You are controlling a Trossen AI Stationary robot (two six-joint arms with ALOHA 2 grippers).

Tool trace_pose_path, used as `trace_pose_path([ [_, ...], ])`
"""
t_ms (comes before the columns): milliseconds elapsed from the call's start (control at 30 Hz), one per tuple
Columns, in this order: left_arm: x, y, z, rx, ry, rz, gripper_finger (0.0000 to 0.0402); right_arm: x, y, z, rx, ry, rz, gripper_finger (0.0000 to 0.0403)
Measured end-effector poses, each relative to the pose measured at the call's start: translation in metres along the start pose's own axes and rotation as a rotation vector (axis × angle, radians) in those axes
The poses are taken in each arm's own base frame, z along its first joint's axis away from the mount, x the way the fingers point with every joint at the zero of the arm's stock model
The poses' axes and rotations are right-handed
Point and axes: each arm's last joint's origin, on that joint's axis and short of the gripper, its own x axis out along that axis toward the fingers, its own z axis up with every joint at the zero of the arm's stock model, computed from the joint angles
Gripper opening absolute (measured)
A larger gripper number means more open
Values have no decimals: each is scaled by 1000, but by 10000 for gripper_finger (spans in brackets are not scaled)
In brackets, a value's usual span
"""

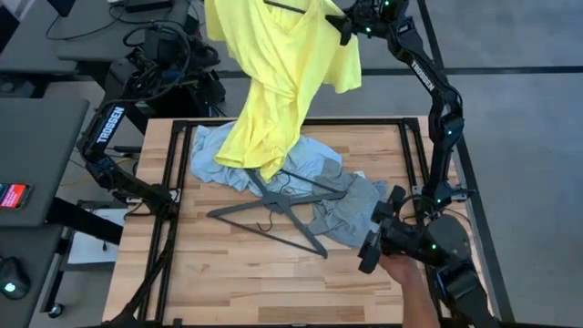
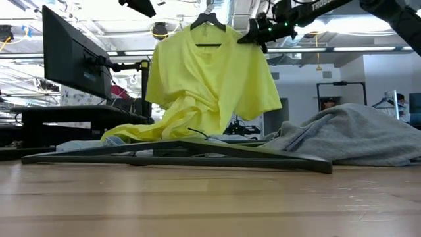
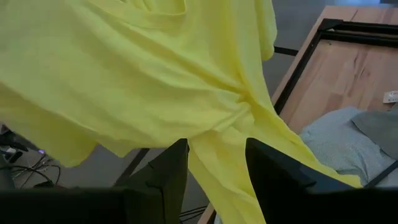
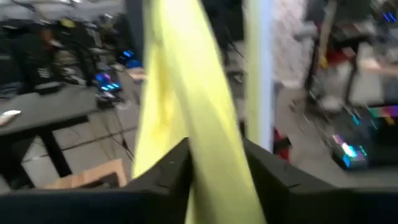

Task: Hang clothes
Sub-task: Hang the yellow shirt on the rack

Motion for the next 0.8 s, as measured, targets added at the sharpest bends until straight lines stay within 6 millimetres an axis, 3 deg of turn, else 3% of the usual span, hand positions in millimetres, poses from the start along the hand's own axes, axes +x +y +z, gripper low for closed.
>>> trace_pose_path([
  [167,0,-1,-4,-5,36,-14,144,-22,-5,-2,113,121,-57,207],
  [367,0,-2,-7,-12,69,-25,144,-42,8,-7,343,283,-84,221],
  [600,0,-2,-7,-22,69,-25,144,-23,70,-41,436,623,70,222],
  [800,0,-3,-7,-28,71,-25,144,7,116,-76,440,739,164,223],
])
